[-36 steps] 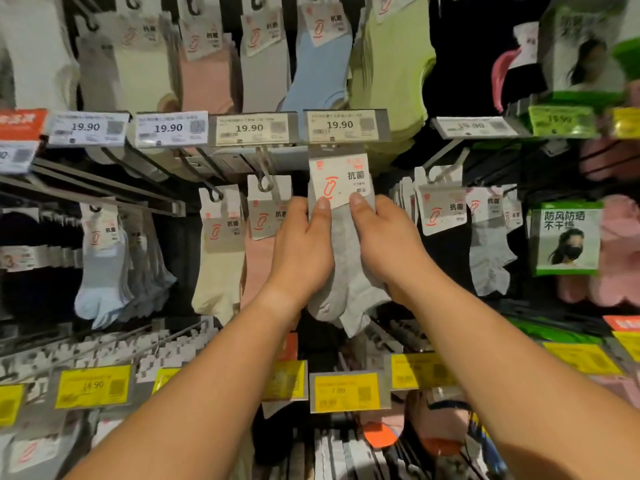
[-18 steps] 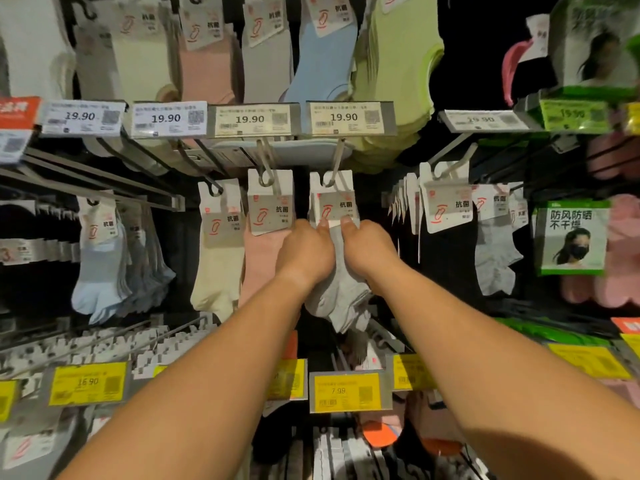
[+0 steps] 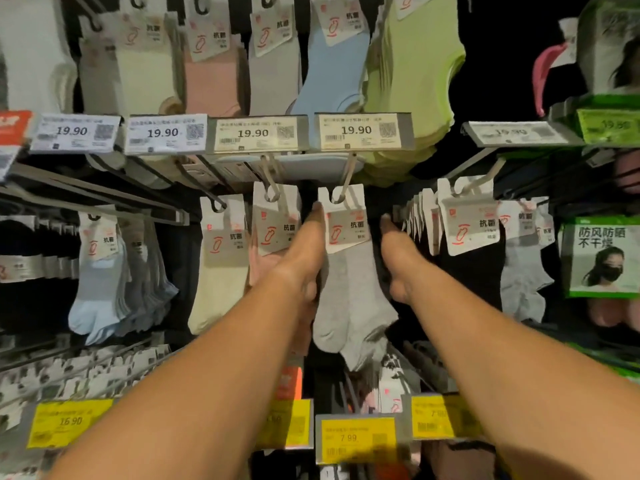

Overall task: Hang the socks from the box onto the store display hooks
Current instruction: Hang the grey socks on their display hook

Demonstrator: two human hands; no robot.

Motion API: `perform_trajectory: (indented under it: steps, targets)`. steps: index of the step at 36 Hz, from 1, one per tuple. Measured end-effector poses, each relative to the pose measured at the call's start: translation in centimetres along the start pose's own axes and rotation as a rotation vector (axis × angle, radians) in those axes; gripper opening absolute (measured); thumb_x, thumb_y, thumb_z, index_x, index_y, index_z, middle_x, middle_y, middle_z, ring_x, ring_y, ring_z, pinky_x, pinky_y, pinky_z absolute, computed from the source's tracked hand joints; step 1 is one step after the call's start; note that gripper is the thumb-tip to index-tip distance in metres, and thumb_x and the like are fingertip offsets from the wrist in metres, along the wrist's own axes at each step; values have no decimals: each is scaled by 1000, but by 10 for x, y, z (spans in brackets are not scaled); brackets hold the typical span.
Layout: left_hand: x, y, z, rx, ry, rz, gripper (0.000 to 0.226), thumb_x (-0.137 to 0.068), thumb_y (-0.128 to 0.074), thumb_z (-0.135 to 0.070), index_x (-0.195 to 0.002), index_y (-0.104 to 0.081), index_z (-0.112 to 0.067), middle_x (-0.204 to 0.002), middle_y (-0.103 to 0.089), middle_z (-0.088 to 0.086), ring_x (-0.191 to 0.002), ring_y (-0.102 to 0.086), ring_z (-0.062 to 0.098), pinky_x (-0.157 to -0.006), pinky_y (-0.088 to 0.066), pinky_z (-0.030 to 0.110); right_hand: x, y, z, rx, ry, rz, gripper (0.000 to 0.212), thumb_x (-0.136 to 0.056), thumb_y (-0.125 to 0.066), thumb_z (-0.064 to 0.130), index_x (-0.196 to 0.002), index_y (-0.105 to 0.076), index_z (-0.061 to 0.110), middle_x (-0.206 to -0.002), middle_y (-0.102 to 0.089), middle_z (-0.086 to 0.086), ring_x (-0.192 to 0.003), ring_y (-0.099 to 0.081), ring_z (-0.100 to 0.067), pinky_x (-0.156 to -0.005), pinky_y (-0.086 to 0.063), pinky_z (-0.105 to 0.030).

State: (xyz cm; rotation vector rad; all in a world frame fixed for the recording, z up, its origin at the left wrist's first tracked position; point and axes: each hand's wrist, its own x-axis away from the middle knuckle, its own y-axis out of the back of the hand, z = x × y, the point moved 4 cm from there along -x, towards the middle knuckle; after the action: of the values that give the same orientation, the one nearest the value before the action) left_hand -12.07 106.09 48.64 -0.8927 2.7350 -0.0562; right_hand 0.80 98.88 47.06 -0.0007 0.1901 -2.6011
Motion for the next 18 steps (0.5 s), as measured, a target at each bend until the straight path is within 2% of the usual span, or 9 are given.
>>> perform_trajectory:
  steps: [1, 3, 5, 8, 11, 13, 14, 16, 18]
  targets:
    - [-1, -3, 2, 45, 20, 0, 58, -101, -38, -62, -86, -74, -20, -75, -76, 7, -69, -70, 20, -65, -48, 30, 0, -8, -4, -21, 1, 85, 75, -84, -36, 79, -127, -63, 24, -124, -67, -14, -110, -64, -37, -101, -47, -53]
    - [-7, -11, 8, 107, 46, 24, 56, -100, -39, -64, -97, -76, -23, -87, -77, 8, -82, -72, 24, -70, -52, 33, 3, -22, -13, -58, 9, 208, 68, -92, -33, 72, -110, -75, 22, -109, -73, -16, -102, -69, -37, -98, -50, -52]
    - [-14, -10, 12, 137, 47, -4, 54, -100, -39, -64, -106, -75, -24, -87, -78, 7, -90, -72, 26, -77, -54, 36, 3, -26, -16, -79, 36, 244, 64, -93, -35, 70, -105, -77, 23, -106, -74, -15, -101, -70, -37, -98, -50, -53]
    - [-25, -2, 12, 153, 48, -19, 61, -98, -35, -69, -96, -75, -23, -74, -77, 7, -82, -71, 26, -73, -54, 35, -4, -18, -12, -83, 46, 208, 66, -94, -34, 70, -100, -79, 23, -103, -75, -15, -99, -70, -37, -96, -52, -51]
    - [-36, 1, 13, 220, 43, -25, 63, -100, -30, -67, -100, -74, -21, -74, -77, 8, -80, -70, 27, -71, -54, 34, -26, -14, -6, -88, 24, 135, 73, -84, -37, 79, -106, -75, 22, -103, -75, -14, -102, -68, -39, -102, -46, -54]
    - [-45, 0, 19, 295, 69, -43, 63, -99, -34, -65, -104, -74, -17, -79, -77, 12, -84, -70, 31, -78, -54, 38, -69, -10, -8, -121, 21, 101, 84, -71, -41, 86, -118, -70, 23, -107, -74, -15, -105, -67, -40, -107, -39, -56]
    - [-50, 2, 21, 323, 79, -66, 62, -99, -37, -65, -102, -74, -15, -79, -77, 13, -85, -70, 33, -82, -54, 40, -80, -12, -6, -142, 14, 110, 82, -74, -42, 84, -118, -71, 21, -107, -74, -16, -103, -68, -40, -107, -40, -55]
    - [-61, 7, 24, 339, 74, -118, 55, -97, -46, -62, -96, -74, -15, -75, -77, 13, -85, -69, 35, -87, -54, 44, -76, -21, -2, -141, 8, 139, 69, -87, -44, 73, -93, -80, 15, -94, -75, -17, -85, -73, -35, -95, -50, -46]
    - [-70, 10, 24, 338, 77, -118, 50, -97, -49, -58, -94, -74, -15, -70, -76, 12, -83, -69, 34, -83, -54, 42, -68, -27, 3, -117, 51, 178, 62, -97, -46, 58, -68, -77, 13, -69, -73, -11, -58, -71, -25, -73, -52, -37]
